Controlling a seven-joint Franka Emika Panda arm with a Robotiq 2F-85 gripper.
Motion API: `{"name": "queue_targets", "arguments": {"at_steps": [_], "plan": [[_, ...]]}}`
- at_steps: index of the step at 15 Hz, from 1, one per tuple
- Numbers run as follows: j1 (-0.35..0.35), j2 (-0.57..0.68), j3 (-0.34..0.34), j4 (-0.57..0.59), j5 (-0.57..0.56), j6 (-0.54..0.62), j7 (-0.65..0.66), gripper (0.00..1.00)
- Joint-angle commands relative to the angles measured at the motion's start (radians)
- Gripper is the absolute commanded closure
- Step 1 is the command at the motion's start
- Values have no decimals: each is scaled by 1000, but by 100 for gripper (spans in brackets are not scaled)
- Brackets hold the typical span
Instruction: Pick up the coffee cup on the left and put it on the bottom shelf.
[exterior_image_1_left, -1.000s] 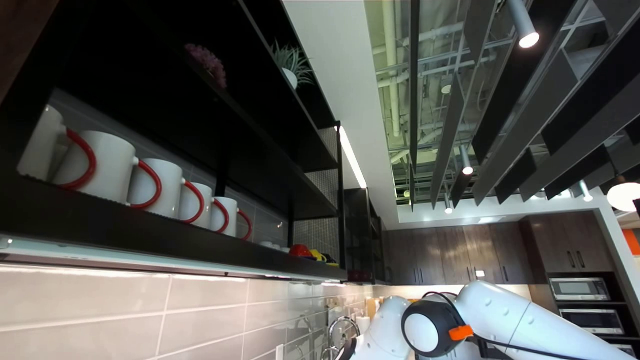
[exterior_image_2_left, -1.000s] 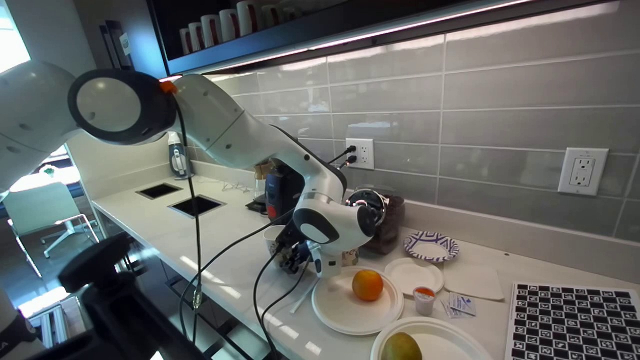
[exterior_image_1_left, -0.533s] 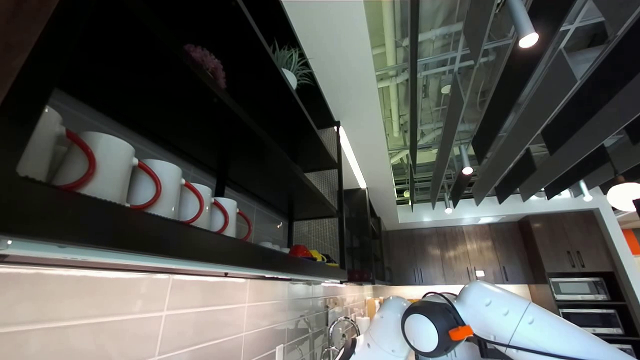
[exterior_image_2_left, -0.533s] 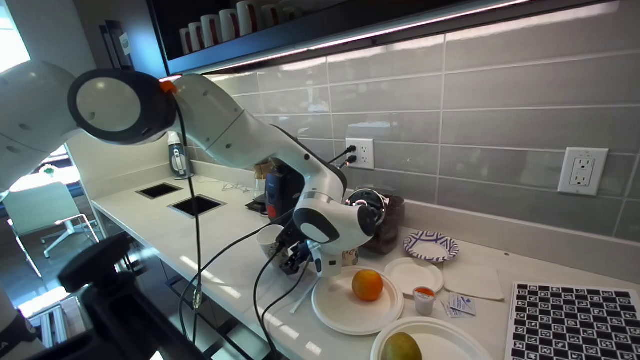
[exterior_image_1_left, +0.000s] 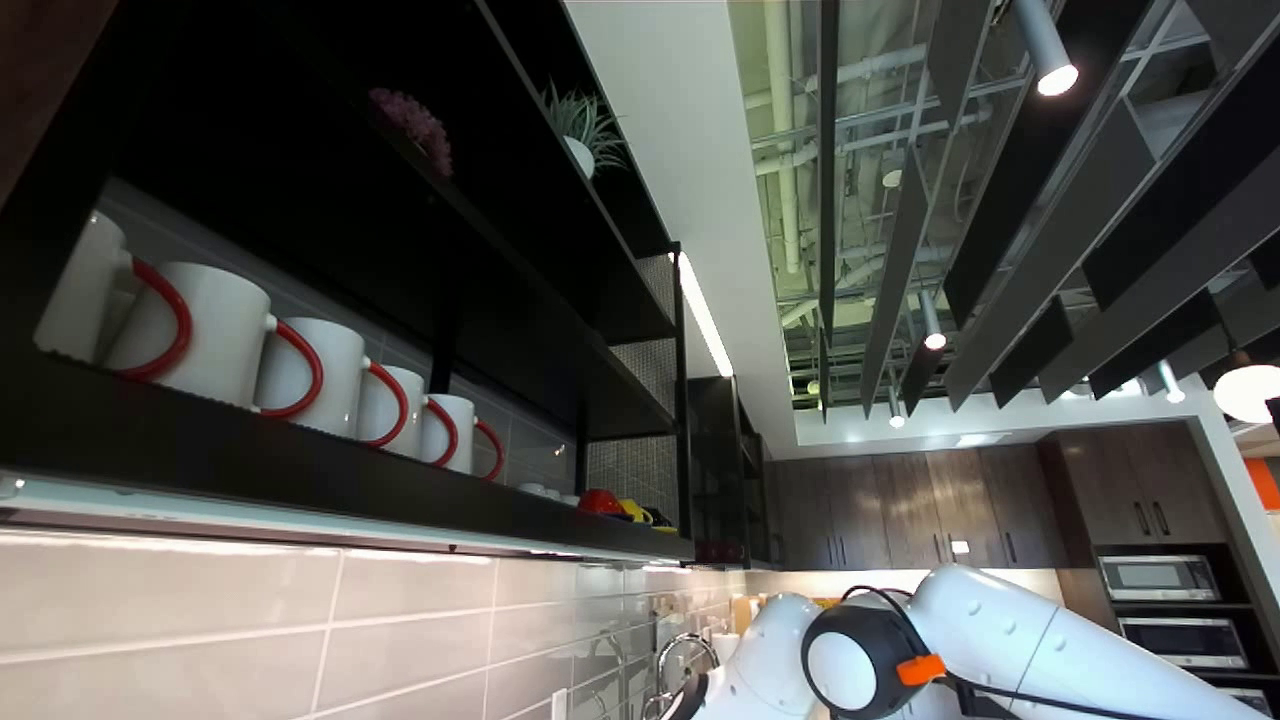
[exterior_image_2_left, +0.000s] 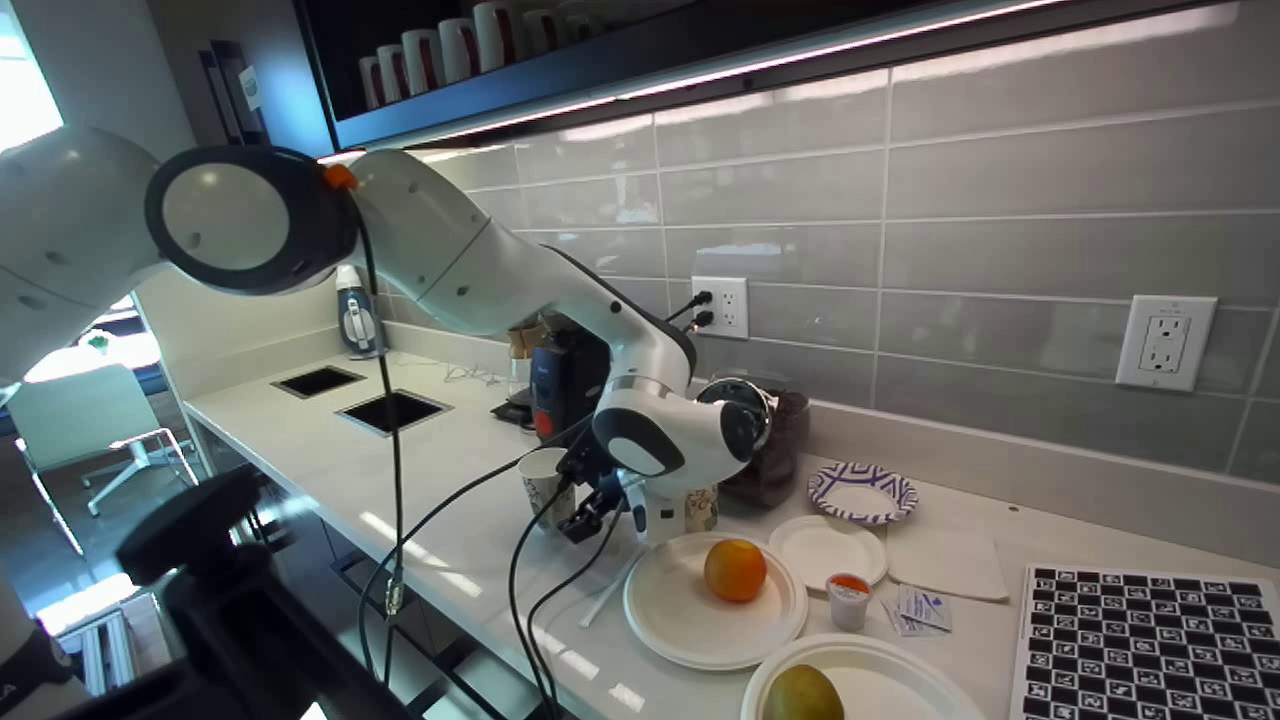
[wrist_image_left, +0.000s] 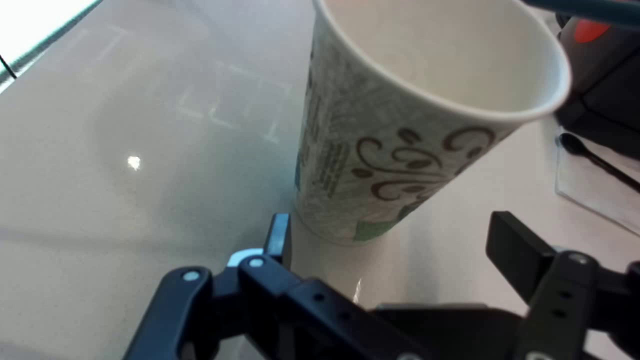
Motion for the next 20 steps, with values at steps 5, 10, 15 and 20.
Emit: {"name": "queue_targets", "arguments": {"at_steps": [5,10,15,20], "plan": [[3,74,7,113,-22,-103,87,0],[11,105,5,140,-30,-137,114,0],[19,135,5,160,-36,-145,126,0],[21,156,6,183,-40,-150,129,4]]}}
